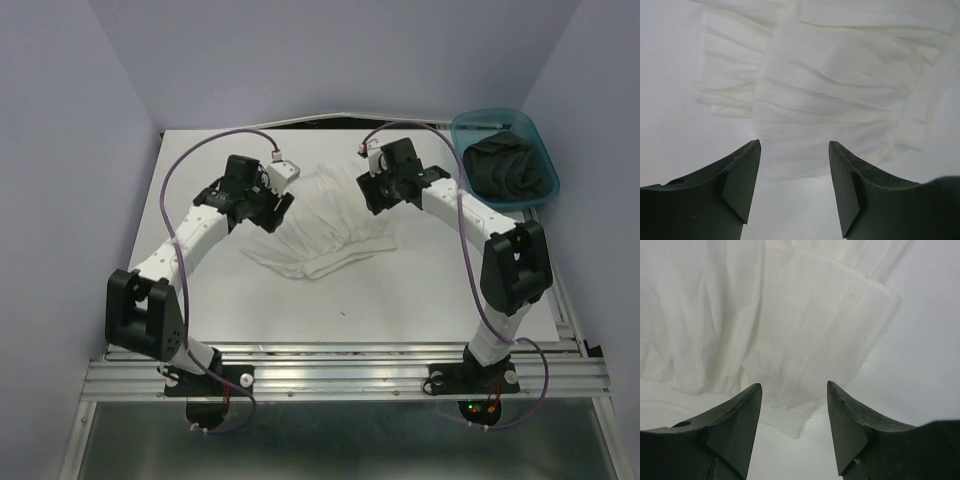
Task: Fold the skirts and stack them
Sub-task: Flatten the skirt out
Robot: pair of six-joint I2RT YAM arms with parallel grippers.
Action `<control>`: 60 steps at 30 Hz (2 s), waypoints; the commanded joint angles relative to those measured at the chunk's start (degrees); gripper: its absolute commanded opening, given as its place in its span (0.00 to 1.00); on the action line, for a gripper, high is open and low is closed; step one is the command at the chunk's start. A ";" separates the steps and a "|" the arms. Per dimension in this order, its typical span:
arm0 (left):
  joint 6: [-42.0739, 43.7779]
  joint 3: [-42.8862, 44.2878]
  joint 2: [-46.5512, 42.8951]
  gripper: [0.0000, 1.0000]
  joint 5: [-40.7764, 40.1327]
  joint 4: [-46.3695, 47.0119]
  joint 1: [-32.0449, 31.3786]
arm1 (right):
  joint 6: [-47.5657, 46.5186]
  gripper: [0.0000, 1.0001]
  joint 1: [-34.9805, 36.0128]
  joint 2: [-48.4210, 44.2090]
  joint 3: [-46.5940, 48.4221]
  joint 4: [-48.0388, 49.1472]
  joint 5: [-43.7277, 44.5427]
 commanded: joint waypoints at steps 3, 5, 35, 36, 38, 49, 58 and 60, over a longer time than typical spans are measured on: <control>3.29 7.49 11.16 0.65 -6.97 5.47 6.69 | 7.20 0.60 1.59 9.07 6.07 -3.10 -0.96; 5.14 9.86 14.92 0.65 -8.30 6.72 7.12 | 8.08 0.60 1.59 11.62 7.65 -3.98 -0.17; 7.89 -12.20 -6.31 0.49 7.78 -3.13 -5.45 | -6.17 0.72 1.59 11.92 15.04 7.20 4.34; 7.00 -11.15 -6.41 0.49 7.95 -2.16 -3.87 | -4.76 0.72 2.11 10.59 15.30 5.87 1.80; 4.81 -7.64 -5.10 0.50 8.04 0.38 2.16 | -0.73 0.70 3.16 8.21 15.04 4.02 -1.47; -3.90 13.37 21.77 0.49 -1.00 11.47 8.18 | 8.70 0.59 15.03 8.54 2.57 4.45 -11.94; -1.89 7.16 24.80 0.45 -2.59 10.07 8.18 | 6.24 0.57 15.04 12.77 -1.56 3.49 -10.27; -1.80 2.42 22.25 0.44 -2.24 9.54 8.27 | 5.01 0.56 15.04 11.37 -3.94 2.52 -10.79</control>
